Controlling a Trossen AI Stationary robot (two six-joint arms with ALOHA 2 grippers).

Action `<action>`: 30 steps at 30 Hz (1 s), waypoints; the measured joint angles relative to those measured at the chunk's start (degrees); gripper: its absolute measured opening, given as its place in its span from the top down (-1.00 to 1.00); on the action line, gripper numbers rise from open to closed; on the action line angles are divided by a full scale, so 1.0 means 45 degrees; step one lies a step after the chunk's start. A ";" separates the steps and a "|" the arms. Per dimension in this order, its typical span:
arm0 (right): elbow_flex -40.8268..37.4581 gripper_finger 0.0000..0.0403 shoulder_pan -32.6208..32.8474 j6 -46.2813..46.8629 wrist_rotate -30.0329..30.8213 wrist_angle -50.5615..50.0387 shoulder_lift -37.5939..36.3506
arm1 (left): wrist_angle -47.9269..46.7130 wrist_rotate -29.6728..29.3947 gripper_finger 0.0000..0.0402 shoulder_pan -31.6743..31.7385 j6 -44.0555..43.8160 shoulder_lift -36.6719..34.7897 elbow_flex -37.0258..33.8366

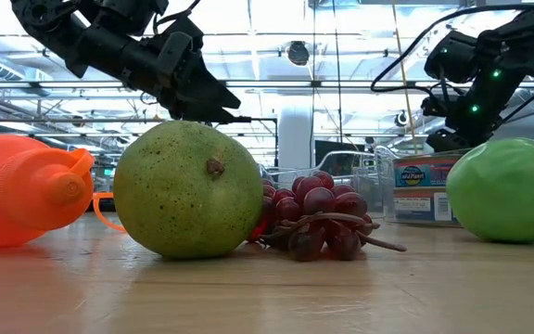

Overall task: Pick & Place Food Item
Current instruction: Put the green water bottle into the top right transparent bin

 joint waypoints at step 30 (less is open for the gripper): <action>0.0029 -0.77 0.0000 0.2773 -0.1347 -0.0058 -0.0521 | -0.0005 -0.0005 -0.75 0.0004 -0.0066 0.0000 -0.0005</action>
